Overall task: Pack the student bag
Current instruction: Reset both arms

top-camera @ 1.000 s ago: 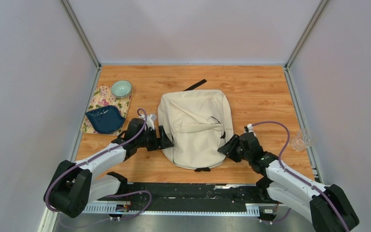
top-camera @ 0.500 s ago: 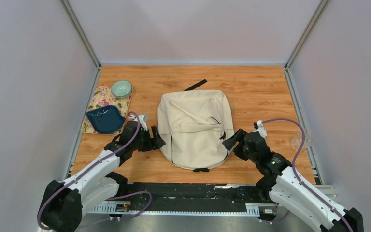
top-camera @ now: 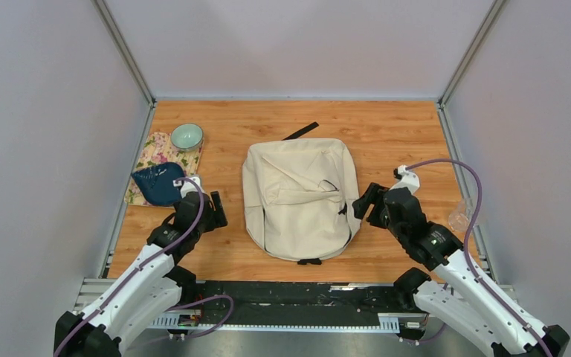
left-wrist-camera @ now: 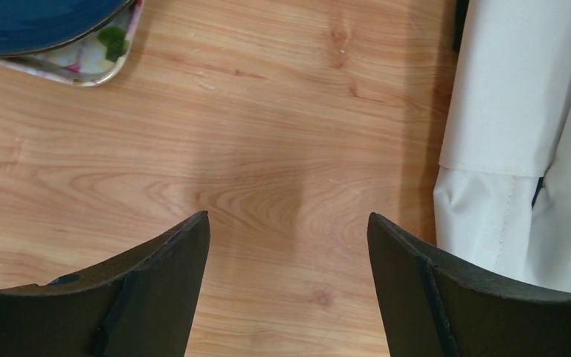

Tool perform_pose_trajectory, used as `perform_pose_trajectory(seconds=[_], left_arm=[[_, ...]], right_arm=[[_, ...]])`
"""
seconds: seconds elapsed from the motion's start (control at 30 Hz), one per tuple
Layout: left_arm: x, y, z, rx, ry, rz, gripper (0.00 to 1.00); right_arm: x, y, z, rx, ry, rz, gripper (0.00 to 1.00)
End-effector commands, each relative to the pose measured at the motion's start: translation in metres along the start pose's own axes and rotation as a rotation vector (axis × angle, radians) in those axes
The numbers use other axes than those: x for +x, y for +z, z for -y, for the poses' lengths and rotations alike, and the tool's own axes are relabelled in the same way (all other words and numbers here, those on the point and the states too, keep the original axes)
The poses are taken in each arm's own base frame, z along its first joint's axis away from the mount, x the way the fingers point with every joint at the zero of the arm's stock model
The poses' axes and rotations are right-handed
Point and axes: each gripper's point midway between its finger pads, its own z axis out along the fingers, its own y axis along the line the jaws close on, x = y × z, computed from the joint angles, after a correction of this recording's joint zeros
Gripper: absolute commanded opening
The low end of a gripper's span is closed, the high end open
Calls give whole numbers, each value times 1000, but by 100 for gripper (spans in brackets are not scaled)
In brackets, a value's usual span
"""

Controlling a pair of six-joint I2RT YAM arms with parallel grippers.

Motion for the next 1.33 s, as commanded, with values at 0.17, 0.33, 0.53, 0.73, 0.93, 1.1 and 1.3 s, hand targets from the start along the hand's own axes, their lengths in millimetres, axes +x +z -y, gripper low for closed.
perform_pose_trajectory(seconds=[0.17,0.33,0.53,0.73,0.93,1.1,1.3], left_arm=[[-34,-20,-3,-36,79,54,85],[-58,-36,-2,-26,87,123,85],[-81,-53,2,-15,95,180,86],[-96,-65,8,16,83,218,86],[-101,-68,16,65,73,249,85],[-102,-70,19,97,65,272,85],[-101,-71,20,96,75,259,85]], right_arm=[[-71,-29,-41,-99,-97,168,71],[-85,-43,-59,-204,-40,226,70],[-85,-52,-61,-237,-21,234,69],[-98,-67,-62,-266,-15,298,68],[-101,-71,-55,-243,5,320,68],[-94,-66,-48,-222,21,308,68],[-93,-66,-41,-199,32,321,68]])
